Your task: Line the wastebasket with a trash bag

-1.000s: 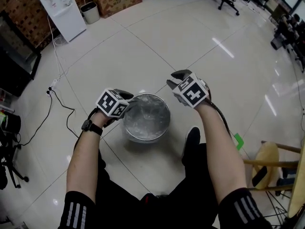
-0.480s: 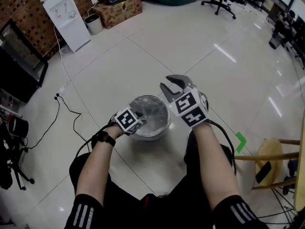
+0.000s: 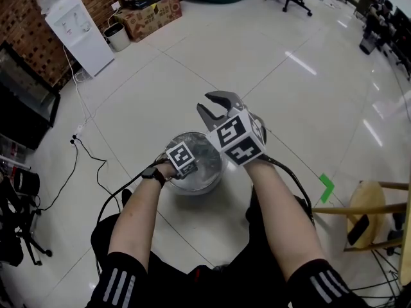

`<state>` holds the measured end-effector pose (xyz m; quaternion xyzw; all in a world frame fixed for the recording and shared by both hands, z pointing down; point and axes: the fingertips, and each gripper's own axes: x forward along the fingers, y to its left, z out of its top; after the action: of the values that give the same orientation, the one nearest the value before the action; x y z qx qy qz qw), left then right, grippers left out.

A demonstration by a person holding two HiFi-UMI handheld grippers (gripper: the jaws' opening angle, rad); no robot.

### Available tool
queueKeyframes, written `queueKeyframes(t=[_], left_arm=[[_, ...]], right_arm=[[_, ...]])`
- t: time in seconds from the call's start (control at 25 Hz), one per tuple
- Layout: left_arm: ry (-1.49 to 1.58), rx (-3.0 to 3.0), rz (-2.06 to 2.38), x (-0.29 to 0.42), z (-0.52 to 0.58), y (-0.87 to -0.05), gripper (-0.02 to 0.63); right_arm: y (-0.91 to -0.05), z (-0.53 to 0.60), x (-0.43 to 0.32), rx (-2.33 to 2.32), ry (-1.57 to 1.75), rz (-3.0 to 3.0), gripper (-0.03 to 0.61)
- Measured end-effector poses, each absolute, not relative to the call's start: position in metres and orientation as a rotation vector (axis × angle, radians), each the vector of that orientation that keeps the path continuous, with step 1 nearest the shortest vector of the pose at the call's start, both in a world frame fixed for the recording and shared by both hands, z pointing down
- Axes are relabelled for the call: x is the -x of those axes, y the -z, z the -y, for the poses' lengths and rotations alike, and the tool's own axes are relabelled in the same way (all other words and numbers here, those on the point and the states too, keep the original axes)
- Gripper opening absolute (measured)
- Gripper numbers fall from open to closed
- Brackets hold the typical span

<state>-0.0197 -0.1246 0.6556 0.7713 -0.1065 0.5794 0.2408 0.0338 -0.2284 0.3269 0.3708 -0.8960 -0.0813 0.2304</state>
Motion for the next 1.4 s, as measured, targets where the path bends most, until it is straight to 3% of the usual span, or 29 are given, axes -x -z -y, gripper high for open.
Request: queueKeyframes(t=[0.96, 1.2, 1.4], left_arm=[[-1.783, -1.959, 0.184, 0.013, 0.133, -0.774, 0.14], [-1.78, -2.01, 0.204, 0.01, 0.139, -0.764, 0.14], [-1.708, -2.069, 0.207, -0.001, 0.13, -0.706, 0.144]], right_arm=[[-0.301, 0.262, -0.07, -1.275, -0.559, 2.815, 0.117], [-0.306, 0.264, -0.066, -1.255, -0.478, 2.786, 0.117], [-0.31, 0.266, -0.063, -1.253, -0.479, 2.772, 0.117]])
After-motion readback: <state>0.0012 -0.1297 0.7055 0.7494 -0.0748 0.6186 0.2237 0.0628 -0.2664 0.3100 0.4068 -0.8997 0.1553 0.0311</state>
